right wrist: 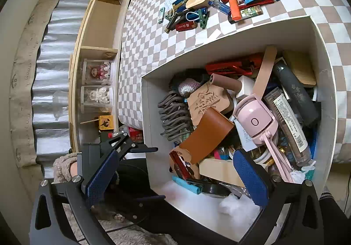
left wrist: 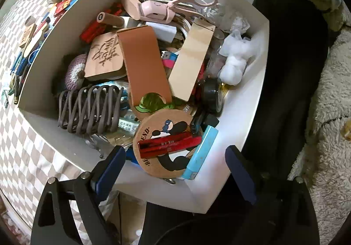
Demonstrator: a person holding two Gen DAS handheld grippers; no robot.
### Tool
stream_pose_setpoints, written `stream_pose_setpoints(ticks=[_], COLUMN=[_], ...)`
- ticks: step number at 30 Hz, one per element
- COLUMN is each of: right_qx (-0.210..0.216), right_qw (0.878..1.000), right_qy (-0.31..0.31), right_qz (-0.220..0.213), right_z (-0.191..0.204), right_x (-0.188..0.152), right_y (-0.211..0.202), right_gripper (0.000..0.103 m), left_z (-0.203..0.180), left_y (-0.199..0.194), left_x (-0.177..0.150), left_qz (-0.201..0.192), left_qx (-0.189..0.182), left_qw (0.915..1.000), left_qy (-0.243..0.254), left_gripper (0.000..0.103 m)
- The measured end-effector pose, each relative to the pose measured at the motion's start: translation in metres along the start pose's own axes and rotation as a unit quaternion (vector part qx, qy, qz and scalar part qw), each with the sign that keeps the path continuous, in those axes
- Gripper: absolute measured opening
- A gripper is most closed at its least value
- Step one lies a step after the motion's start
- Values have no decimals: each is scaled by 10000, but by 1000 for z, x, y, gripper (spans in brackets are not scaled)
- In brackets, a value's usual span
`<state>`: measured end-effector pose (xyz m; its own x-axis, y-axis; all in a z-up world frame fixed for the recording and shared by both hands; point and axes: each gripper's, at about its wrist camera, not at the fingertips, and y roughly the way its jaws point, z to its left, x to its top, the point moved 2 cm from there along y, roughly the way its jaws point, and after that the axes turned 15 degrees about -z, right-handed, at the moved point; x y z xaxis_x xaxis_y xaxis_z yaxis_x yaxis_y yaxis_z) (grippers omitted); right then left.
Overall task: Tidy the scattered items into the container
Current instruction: 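Open the right tool to drop the blue lighter while the left tool drops the red lighter, then move both open tools back over the scattered items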
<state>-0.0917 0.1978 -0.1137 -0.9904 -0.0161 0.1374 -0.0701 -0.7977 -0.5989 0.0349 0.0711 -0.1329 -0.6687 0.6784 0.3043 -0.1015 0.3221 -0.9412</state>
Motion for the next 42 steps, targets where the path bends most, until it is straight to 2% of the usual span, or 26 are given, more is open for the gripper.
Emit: stream_pose_setpoints(ticks=[11, 18, 21, 25, 33, 37, 42], right_qx=[4, 34, 33, -13, -471, -632, -948], right_qw=[10000, 9999, 9998, 9993, 9908, 9823, 9595], right_qy=[2, -65, -100, -244, -1167, -1612, -2489], right_qz=[7, -121, -176, -278, -508, -709, -921], right_z=[0, 3, 5, 6, 15, 20, 31], right_x=[0, 5, 9, 13, 20, 23, 24], right_y=[0, -4, -6, -10, -14, -19, -21], right_gripper=[103, 103, 103, 103, 103, 103, 103], left_z=[8, 25, 34, 48, 70, 82, 91], left_y=[-8, -23, -28, -36, -42, -41, -46], left_x=[10, 33, 43, 51, 64, 67, 69], left_qz=[-364, -1048, -1330, -1783, -2358, -2585, -2716], left_qx=[95, 205, 406, 898, 1121, 1200, 1264], left_qw=[9991, 9924, 9873, 9751, 9559, 9452, 9373], left_qy=[-186, -617, -769, -960, -1343, -1591, -1784], left_gripper=[93, 93, 93, 93, 93, 93, 93])
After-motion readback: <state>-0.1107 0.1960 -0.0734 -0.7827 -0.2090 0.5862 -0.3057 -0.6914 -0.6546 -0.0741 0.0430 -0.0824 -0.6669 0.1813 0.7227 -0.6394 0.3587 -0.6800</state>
